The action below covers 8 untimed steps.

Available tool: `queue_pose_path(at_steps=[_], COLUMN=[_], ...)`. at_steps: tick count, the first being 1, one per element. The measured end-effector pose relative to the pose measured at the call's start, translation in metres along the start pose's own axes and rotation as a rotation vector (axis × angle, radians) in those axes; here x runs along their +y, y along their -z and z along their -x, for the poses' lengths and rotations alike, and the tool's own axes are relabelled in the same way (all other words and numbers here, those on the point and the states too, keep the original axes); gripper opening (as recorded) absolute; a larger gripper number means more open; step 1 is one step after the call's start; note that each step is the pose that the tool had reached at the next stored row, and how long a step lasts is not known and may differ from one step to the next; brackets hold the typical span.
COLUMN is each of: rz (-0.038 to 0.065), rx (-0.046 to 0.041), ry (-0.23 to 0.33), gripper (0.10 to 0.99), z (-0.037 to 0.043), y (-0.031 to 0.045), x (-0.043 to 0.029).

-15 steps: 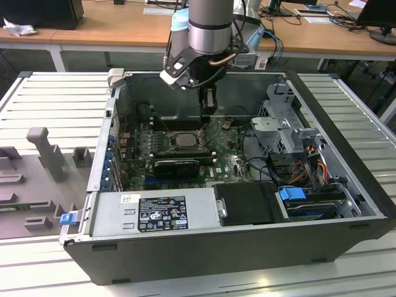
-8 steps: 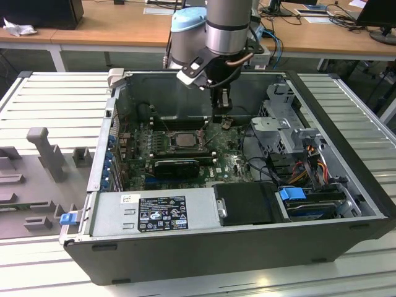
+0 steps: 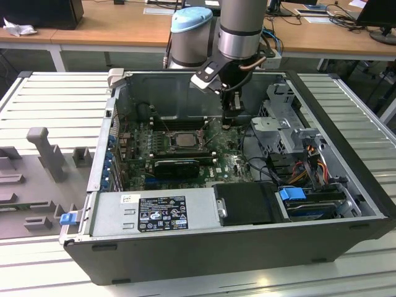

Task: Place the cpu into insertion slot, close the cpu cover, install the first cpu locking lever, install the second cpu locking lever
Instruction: 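Close the cpu cover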

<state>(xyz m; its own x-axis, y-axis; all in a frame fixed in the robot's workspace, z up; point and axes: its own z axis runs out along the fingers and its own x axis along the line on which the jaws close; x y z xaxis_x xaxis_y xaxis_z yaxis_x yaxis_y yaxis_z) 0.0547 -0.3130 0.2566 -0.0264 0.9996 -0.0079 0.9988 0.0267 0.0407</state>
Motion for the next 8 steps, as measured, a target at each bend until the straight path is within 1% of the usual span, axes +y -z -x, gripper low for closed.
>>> queue_pose_path(at_steps=[1, 2, 4, 8], rz=[-0.002, -0.004, -0.004, -0.004], rx=[0.0002, 0.0001, 0.0002, 0.0001], ry=[0.000, 0.000, 0.000, 0.000], gripper=[0.106, 0.106, 0.106, 0.106], z=[0.0000, -0.0001, -0.0003, -0.0003], y=[-0.0027, -0.0033, -0.0031, -0.0029], x=[-0.0002, -0.0040, -0.0104, -0.0135])
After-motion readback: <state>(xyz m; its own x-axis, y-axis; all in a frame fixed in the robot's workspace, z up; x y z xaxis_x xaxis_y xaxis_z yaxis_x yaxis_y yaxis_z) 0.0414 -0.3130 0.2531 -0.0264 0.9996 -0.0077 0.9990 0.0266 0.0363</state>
